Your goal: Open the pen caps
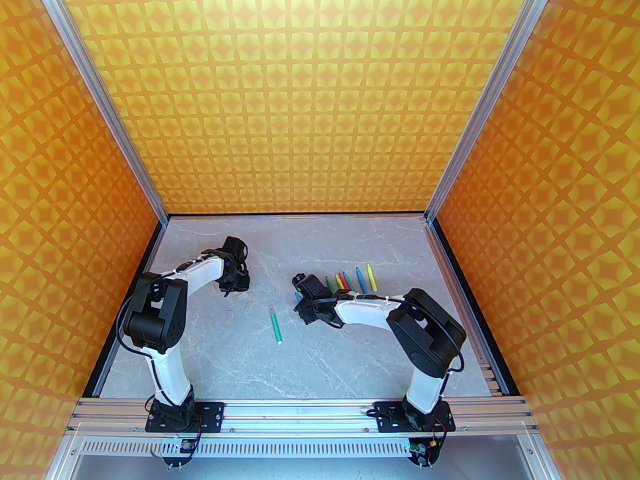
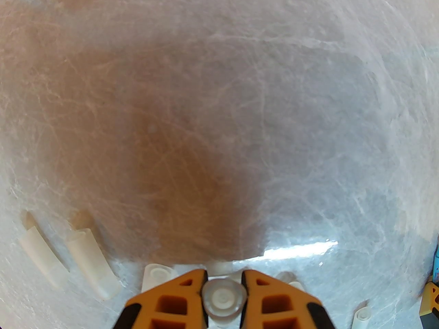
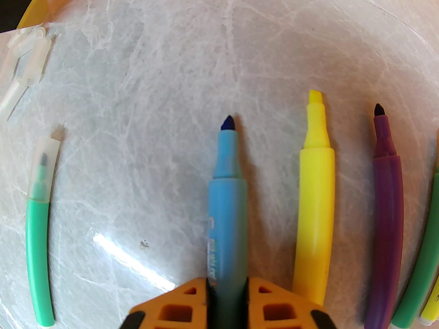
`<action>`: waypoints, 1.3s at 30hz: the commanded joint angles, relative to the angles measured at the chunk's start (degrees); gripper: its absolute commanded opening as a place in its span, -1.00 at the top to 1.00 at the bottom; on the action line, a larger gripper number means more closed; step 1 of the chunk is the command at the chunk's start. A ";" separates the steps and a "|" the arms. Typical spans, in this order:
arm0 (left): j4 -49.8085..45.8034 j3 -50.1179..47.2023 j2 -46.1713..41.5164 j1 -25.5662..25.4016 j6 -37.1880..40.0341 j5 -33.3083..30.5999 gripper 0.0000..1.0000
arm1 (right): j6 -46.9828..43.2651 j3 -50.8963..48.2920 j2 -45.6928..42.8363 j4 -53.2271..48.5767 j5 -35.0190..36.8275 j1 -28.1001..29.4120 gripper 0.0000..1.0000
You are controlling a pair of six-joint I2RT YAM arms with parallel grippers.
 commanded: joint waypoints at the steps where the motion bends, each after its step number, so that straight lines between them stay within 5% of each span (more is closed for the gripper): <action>1: -1.03 1.67 1.65 0.53 1.20 -1.21 0.85 | 0.23 1.44 1.16 -0.57 1.51 -0.20 0.76; 35: -1.67 -0.76 -4.13 0.53 1.78 -0.27 0.41 | 1.70 7.48 -6.87 -12.65 -0.99 2.70 0.20; 39: -0.75 -1.98 -8.30 0.53 1.71 1.66 0.17 | 2.55 9.27 -6.22 -13.13 -1.70 5.15 0.14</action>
